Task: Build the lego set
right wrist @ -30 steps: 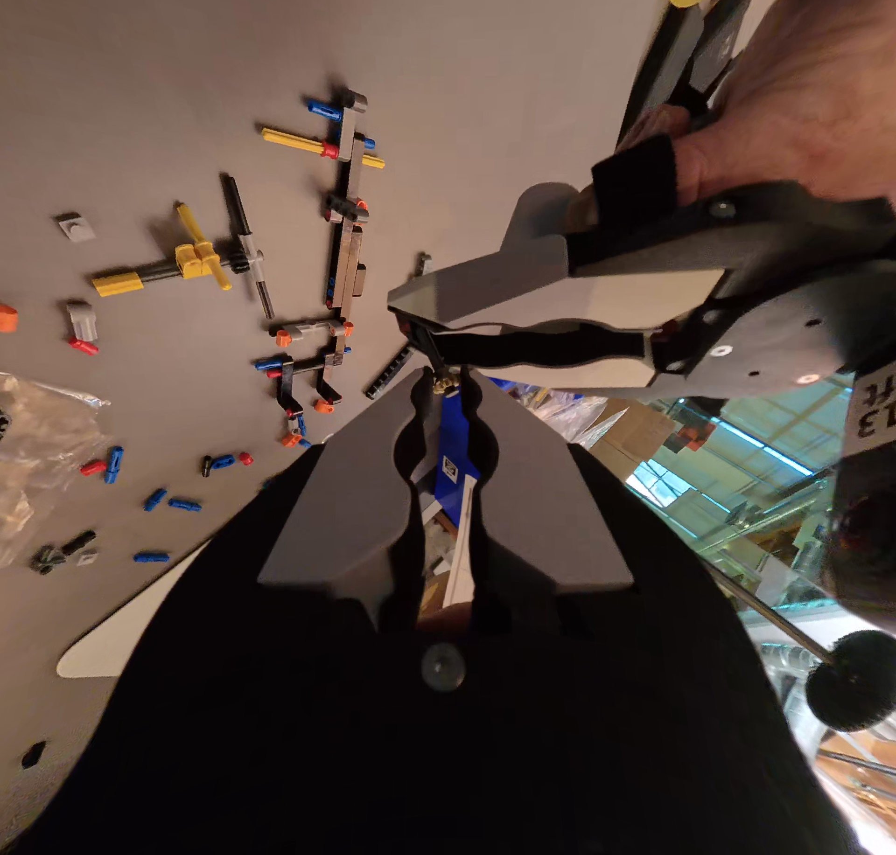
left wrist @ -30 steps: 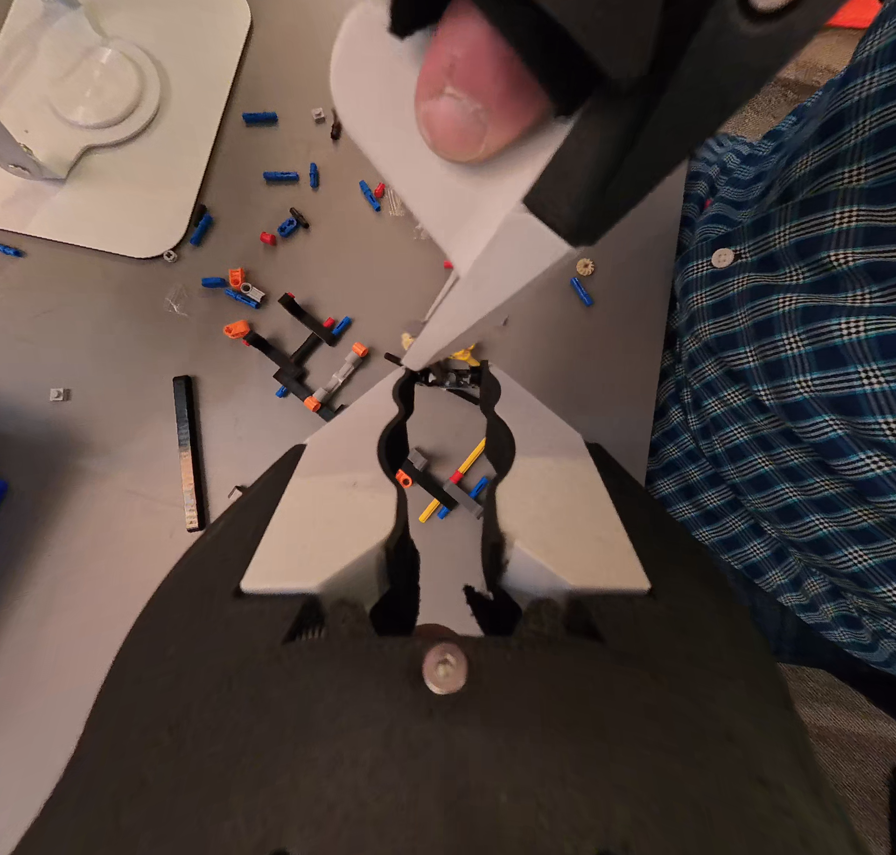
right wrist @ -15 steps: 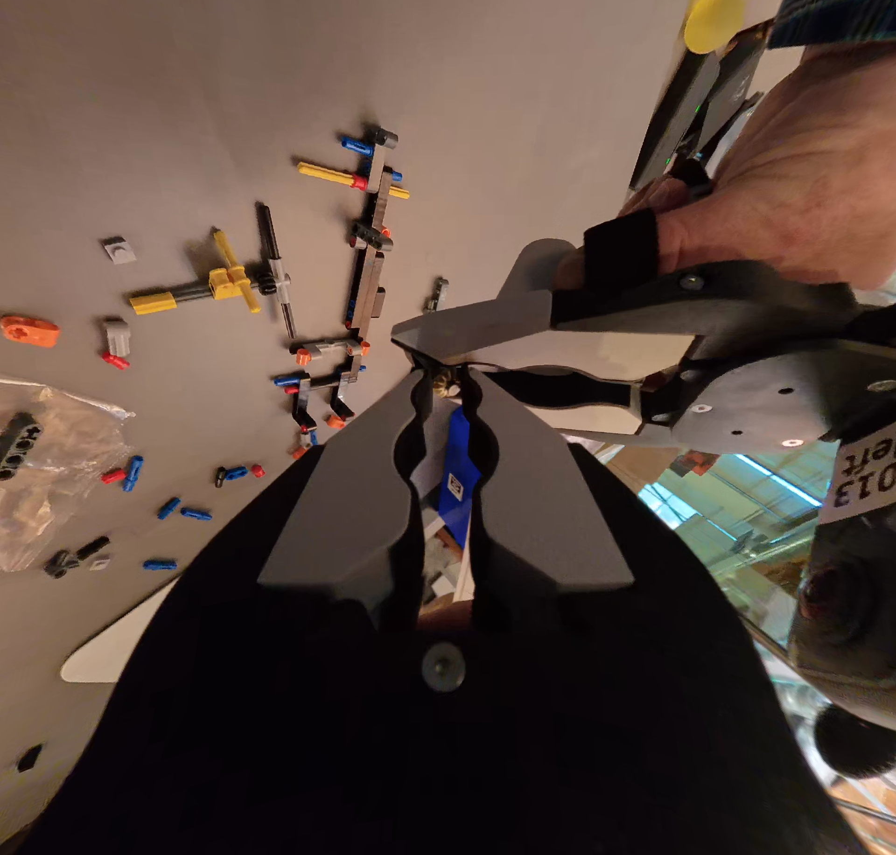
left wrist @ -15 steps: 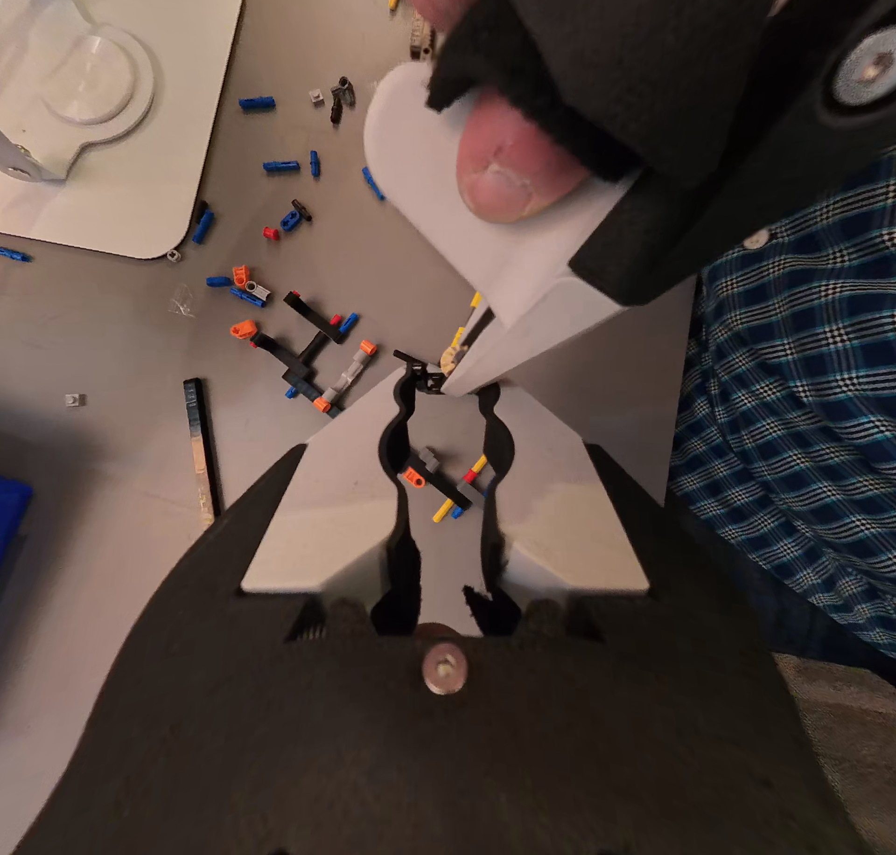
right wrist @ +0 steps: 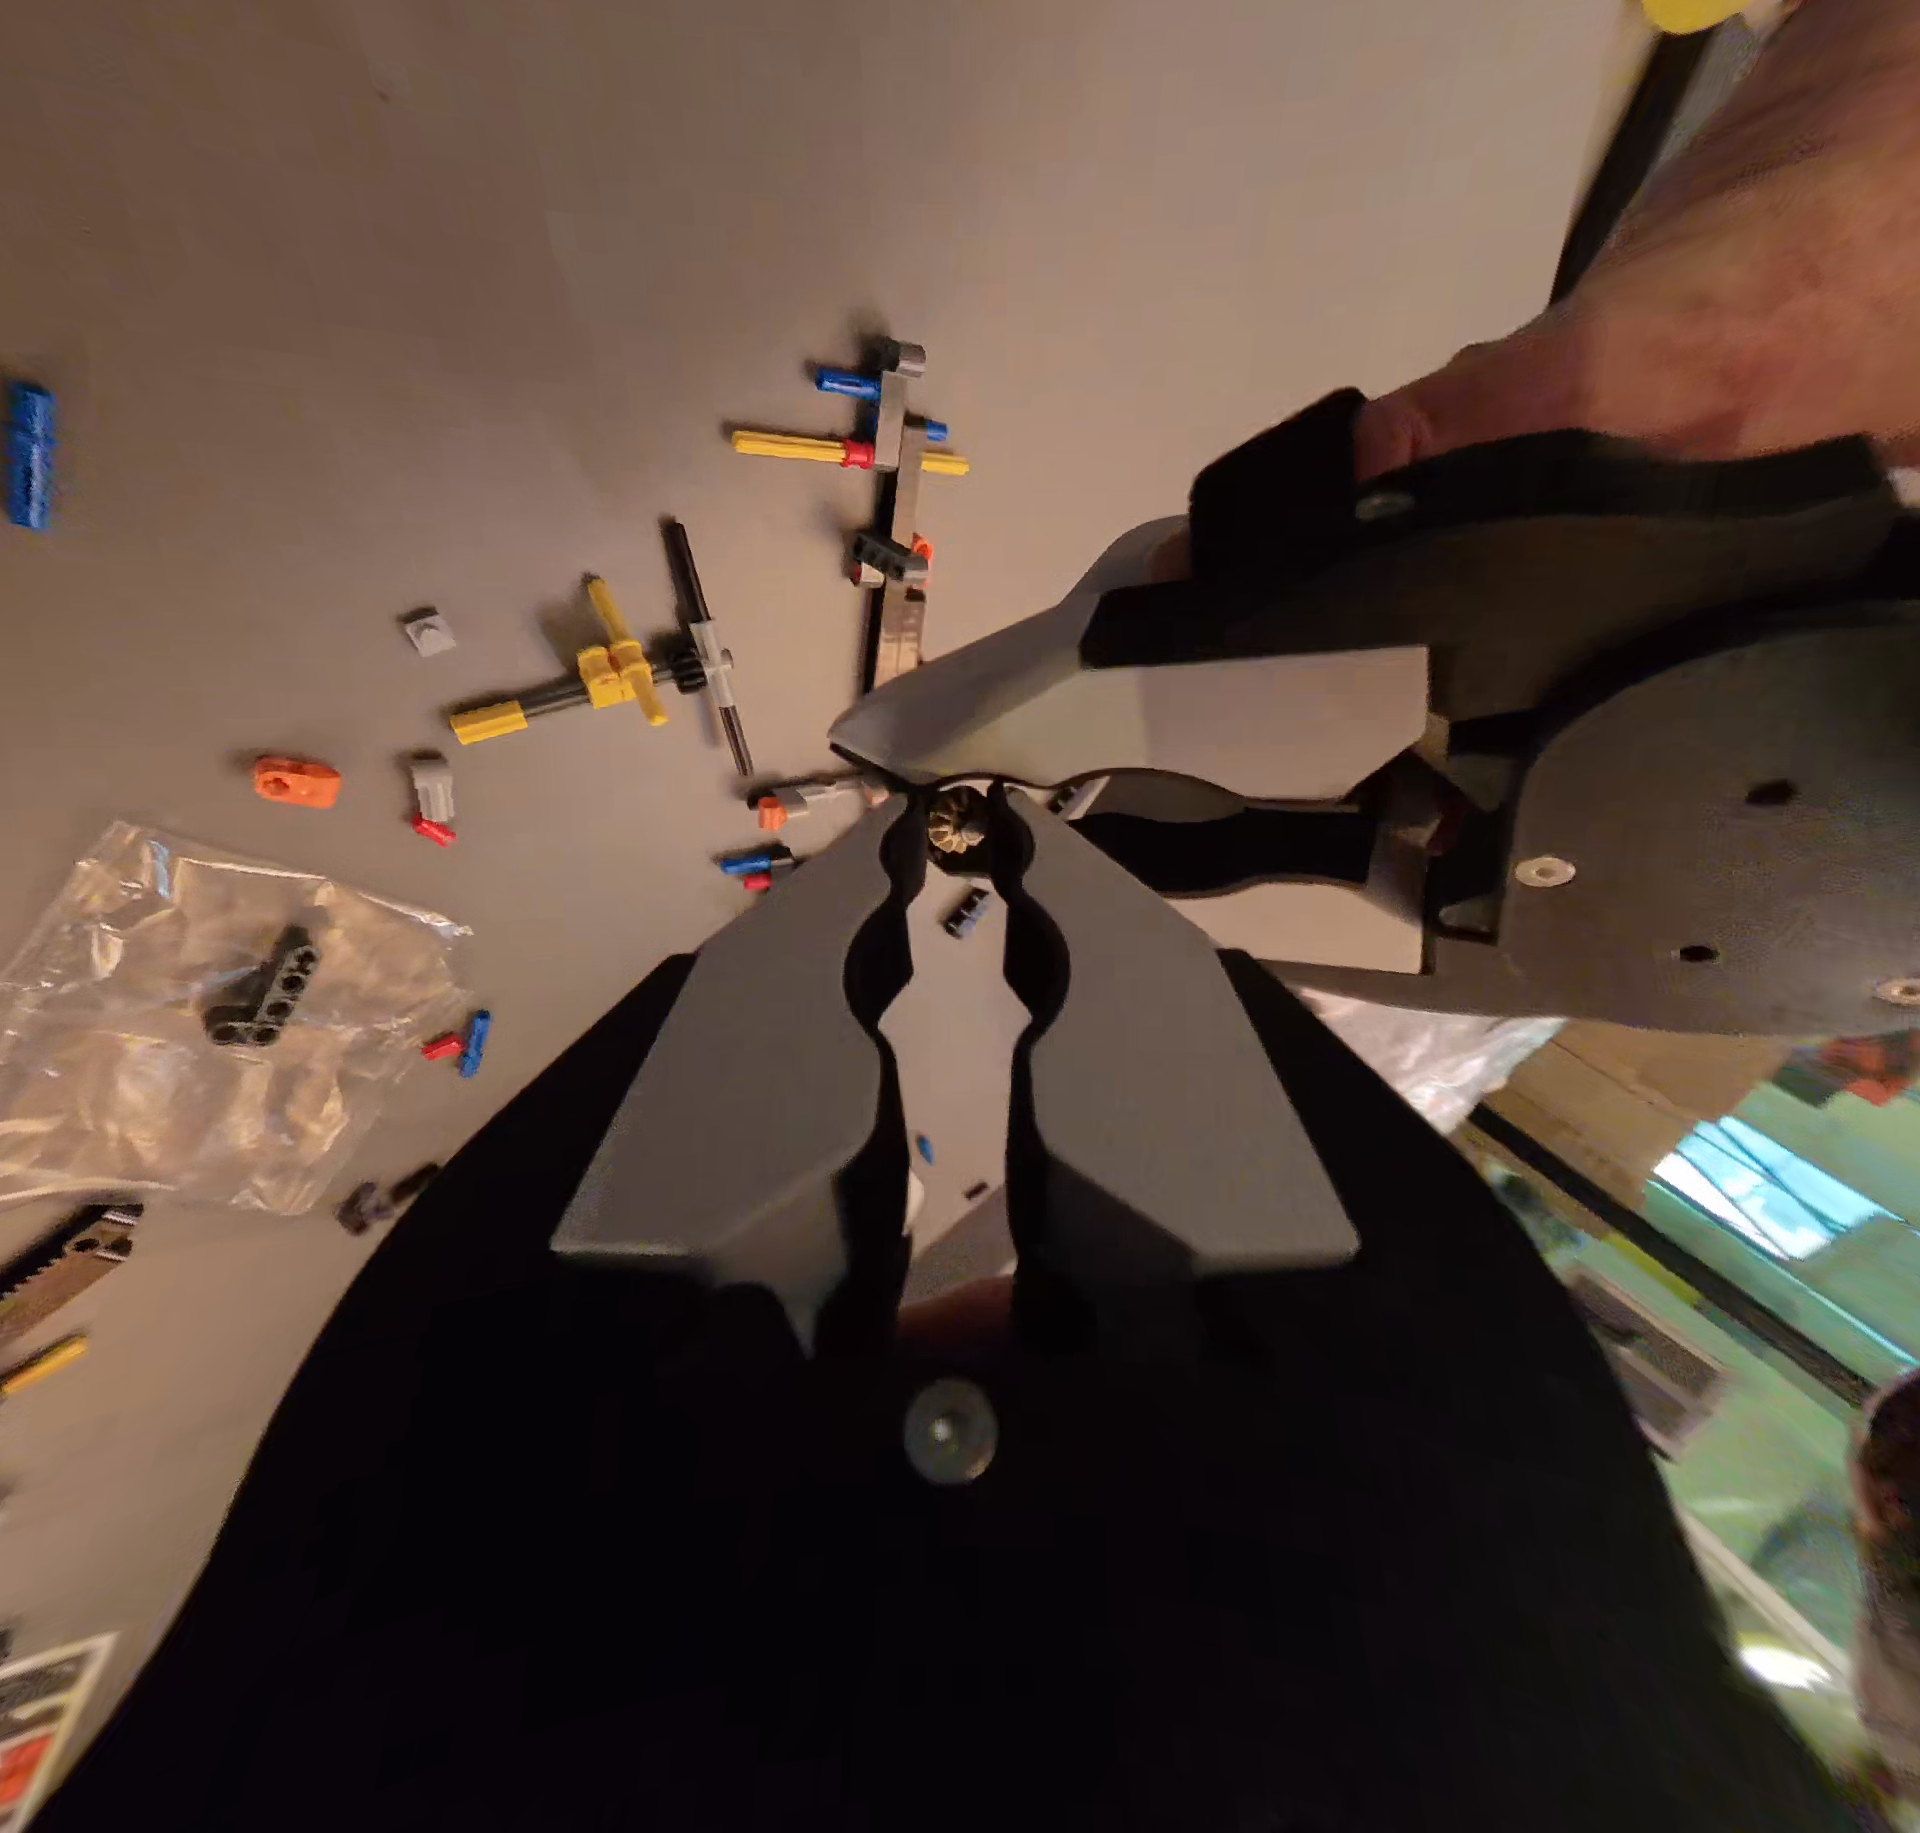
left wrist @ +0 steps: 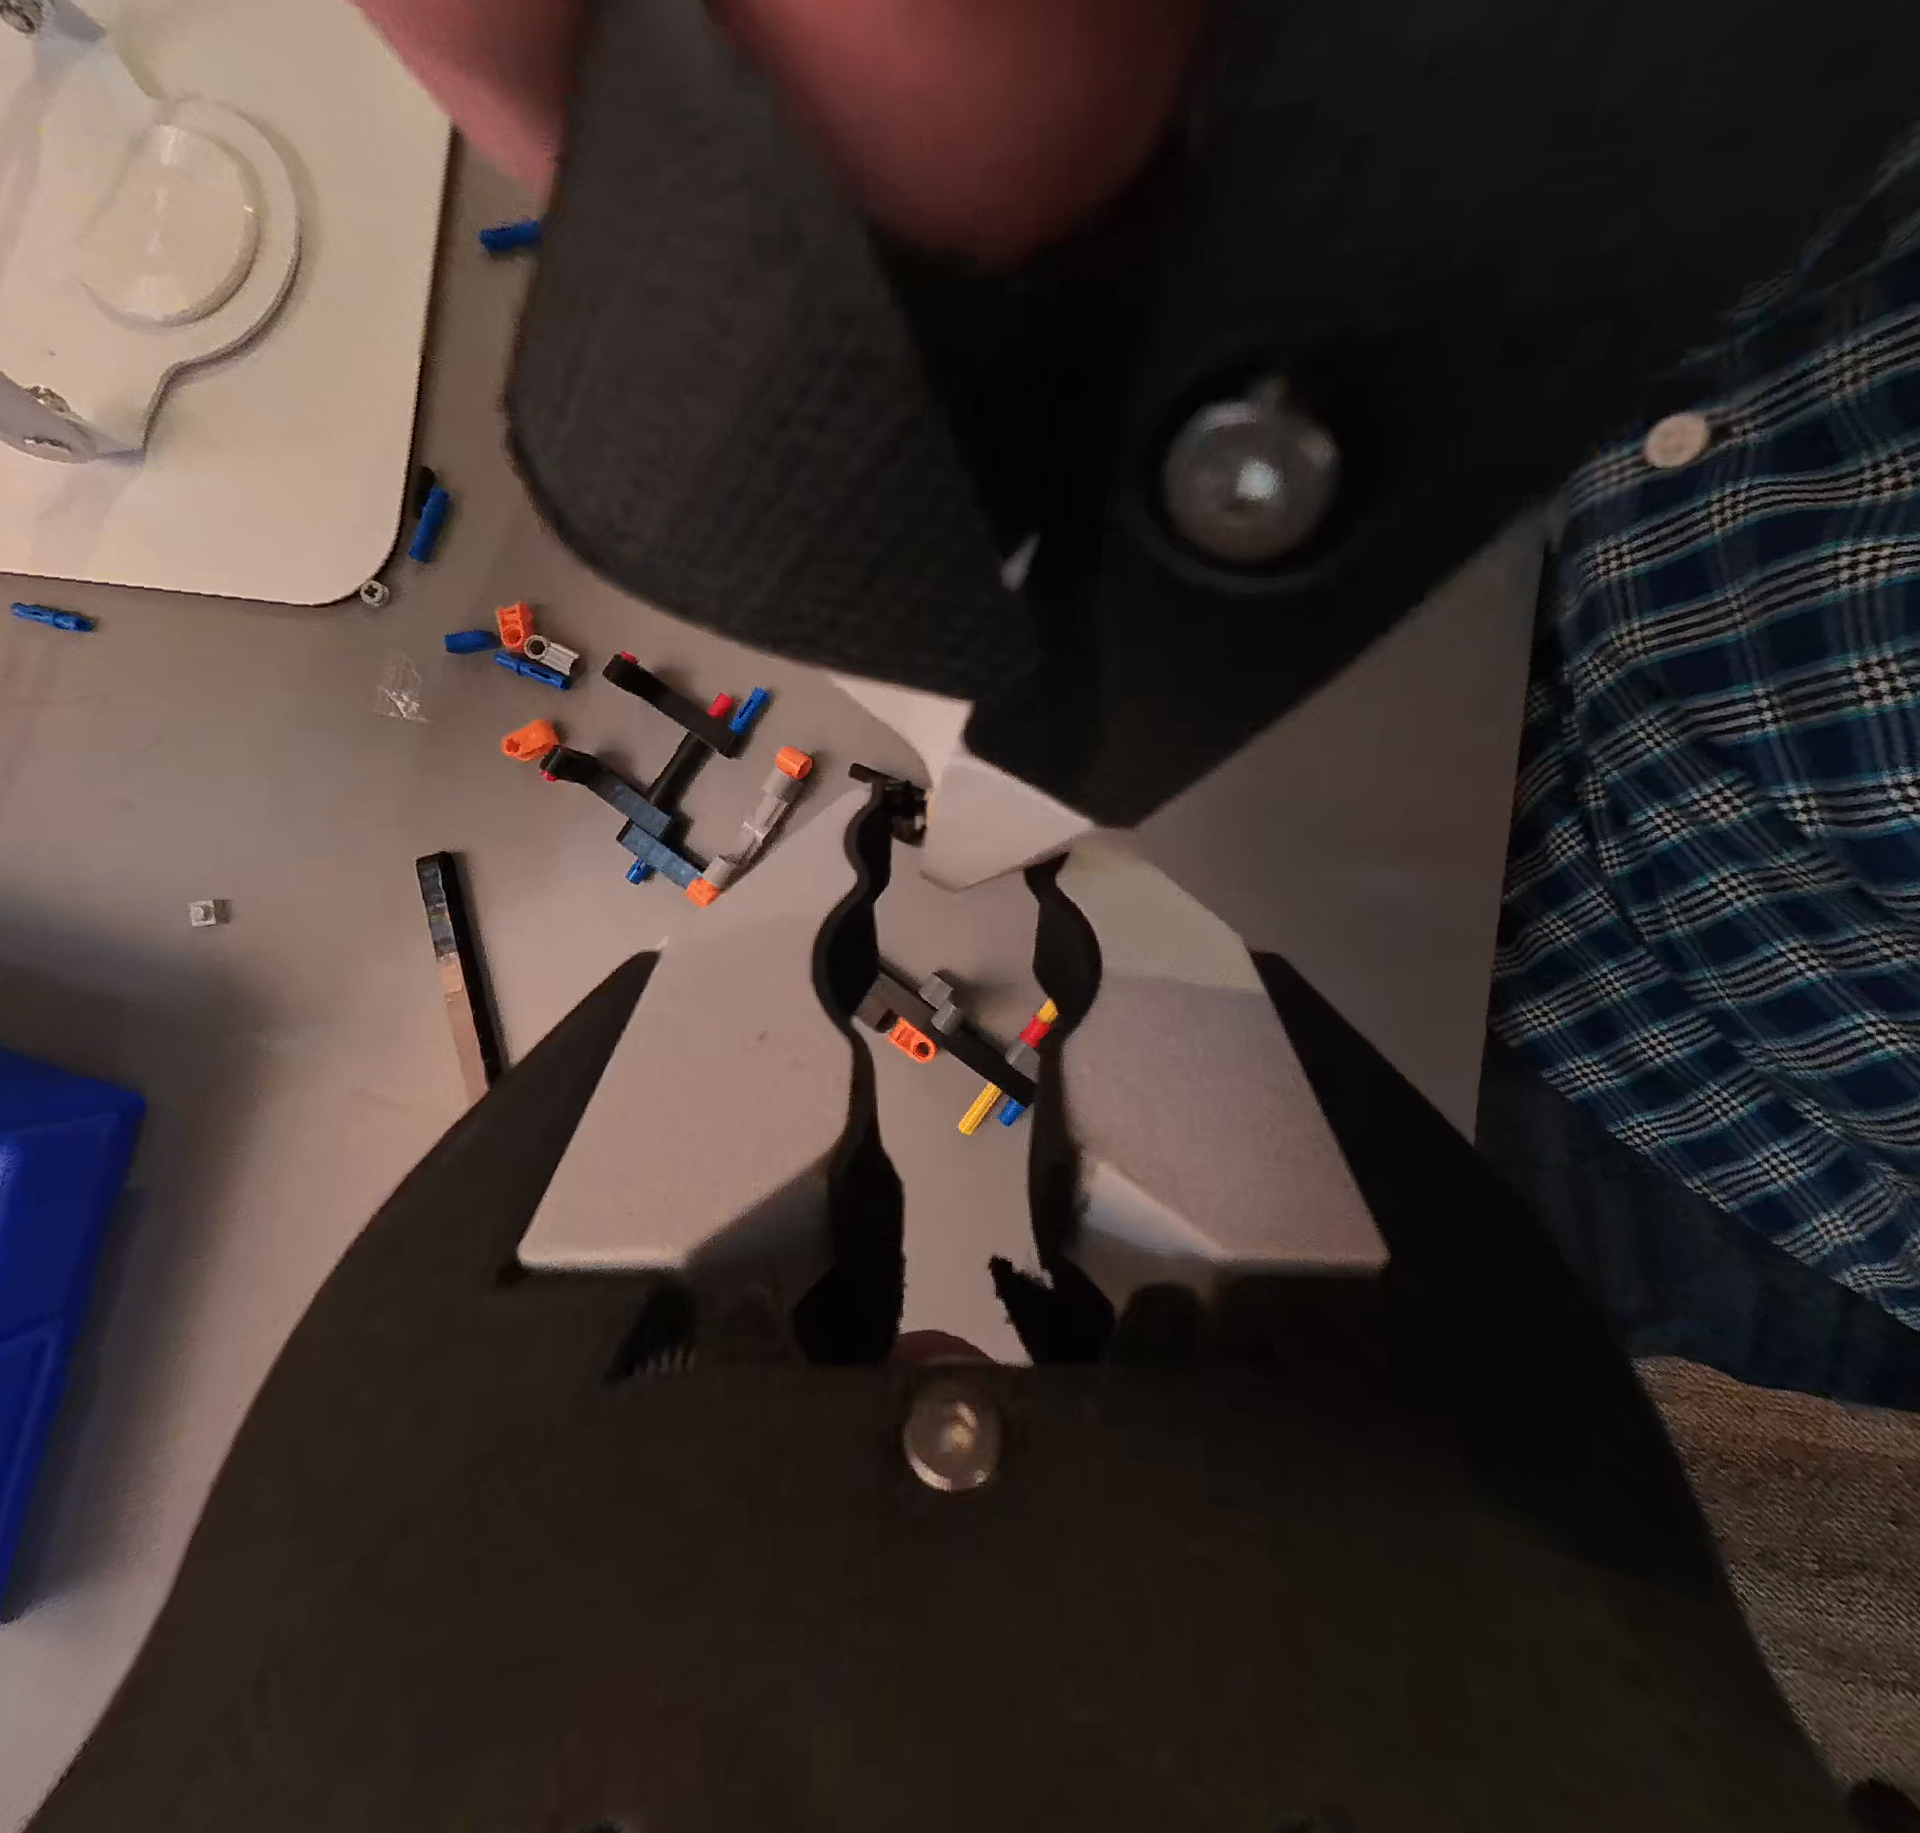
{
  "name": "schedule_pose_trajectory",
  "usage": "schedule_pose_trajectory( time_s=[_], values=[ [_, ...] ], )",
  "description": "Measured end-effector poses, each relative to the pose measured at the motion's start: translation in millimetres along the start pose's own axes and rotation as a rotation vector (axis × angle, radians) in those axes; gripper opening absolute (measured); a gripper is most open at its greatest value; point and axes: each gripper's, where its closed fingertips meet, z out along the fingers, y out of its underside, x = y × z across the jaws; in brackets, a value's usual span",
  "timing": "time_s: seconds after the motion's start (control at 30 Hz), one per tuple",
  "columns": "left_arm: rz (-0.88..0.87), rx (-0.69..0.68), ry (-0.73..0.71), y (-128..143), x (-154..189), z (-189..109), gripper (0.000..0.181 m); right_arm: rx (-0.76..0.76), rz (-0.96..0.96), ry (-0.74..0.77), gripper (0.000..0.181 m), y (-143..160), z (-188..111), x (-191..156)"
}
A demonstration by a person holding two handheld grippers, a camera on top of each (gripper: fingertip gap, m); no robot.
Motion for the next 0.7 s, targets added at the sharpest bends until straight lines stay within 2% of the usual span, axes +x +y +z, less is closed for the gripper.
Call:
schedule_pose_trajectory(
  time_s=[0.03, 0.17, 0.37, 0.47, 0.7],
  values=[
    [0.003, 0.006, 0.006, -1, 1, 0, 0.022, 0.02, 0.022, -0.012, 0.009, -1, 0, 0],
    [-0.01, 0.049, 0.019, -5, 1, -1, 0.022, 0.032, 0.115, -0.054, 0.013, 4, 0, -1],
    [-0.032, 0.088, 0.03, -9, -4, -6, 0.023, 0.045, 0.151, -0.007, 0.015, 9, -4, 5],
    [-0.046, 0.094, 0.028, -8, -7, -7, 0.023, 0.051, 0.17, 0.008, 0.026, 11, -7, 6],
    [-0.067, 0.127, 0.034, -13, -11, -10, 0.023, 0.078, 0.226, 0.028, 0.028, 16, -14, 10]
  ],
)
